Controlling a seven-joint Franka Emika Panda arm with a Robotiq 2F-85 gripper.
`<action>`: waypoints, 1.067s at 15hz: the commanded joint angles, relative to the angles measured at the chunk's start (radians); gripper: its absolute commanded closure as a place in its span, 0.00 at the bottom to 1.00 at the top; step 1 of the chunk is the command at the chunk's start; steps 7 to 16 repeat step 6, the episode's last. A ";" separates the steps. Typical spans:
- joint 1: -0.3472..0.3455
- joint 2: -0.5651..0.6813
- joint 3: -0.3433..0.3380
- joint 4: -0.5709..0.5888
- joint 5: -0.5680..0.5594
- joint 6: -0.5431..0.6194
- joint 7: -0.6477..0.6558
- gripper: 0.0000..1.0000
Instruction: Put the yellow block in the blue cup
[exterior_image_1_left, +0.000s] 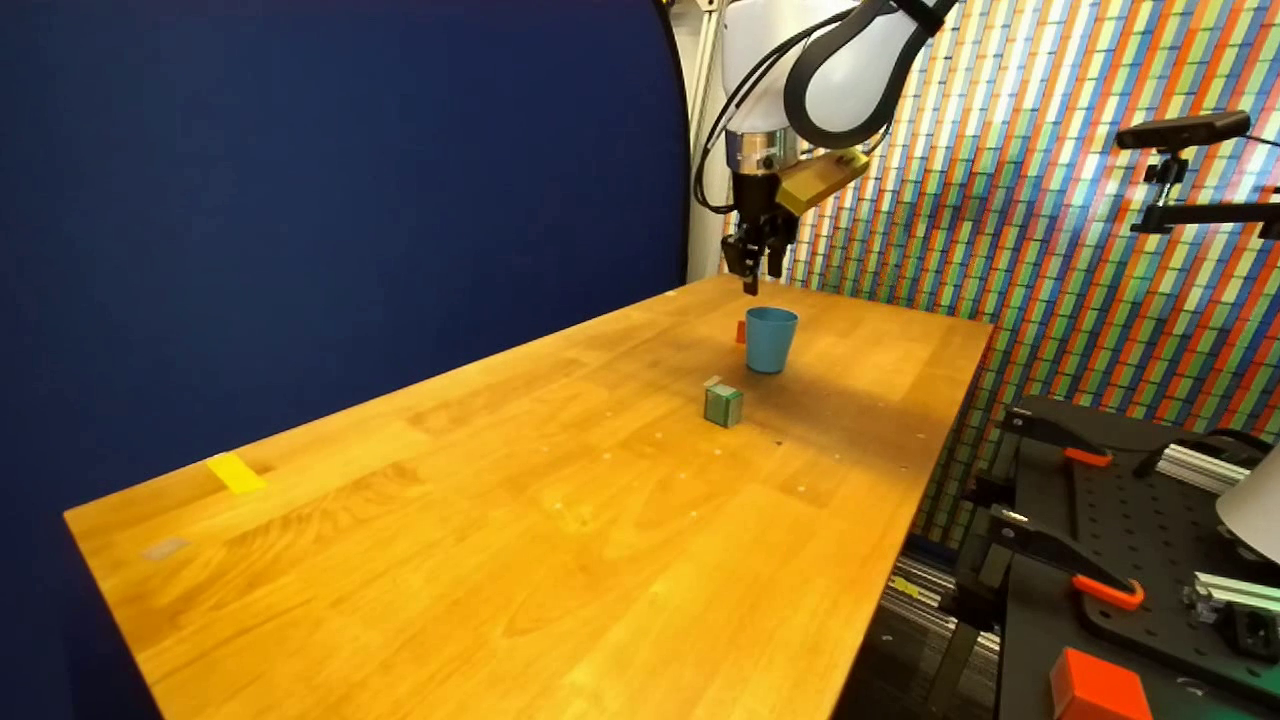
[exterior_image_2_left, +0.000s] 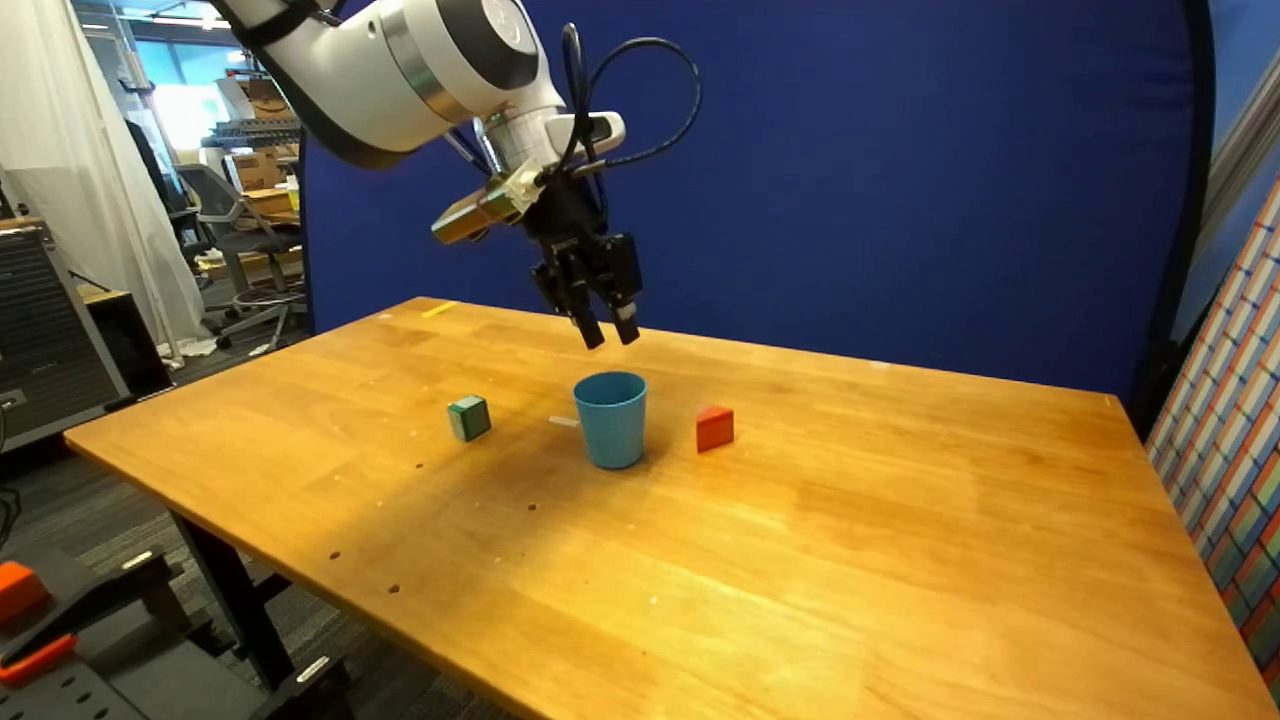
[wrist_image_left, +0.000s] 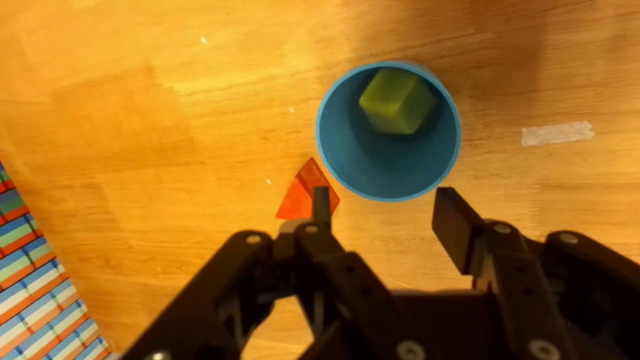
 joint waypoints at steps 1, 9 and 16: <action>-0.012 -0.007 0.013 0.008 0.037 -0.005 -0.040 0.11; 0.000 0.002 0.006 -0.003 0.026 -0.002 -0.019 0.00; 0.000 0.002 0.006 -0.003 0.026 -0.002 -0.019 0.00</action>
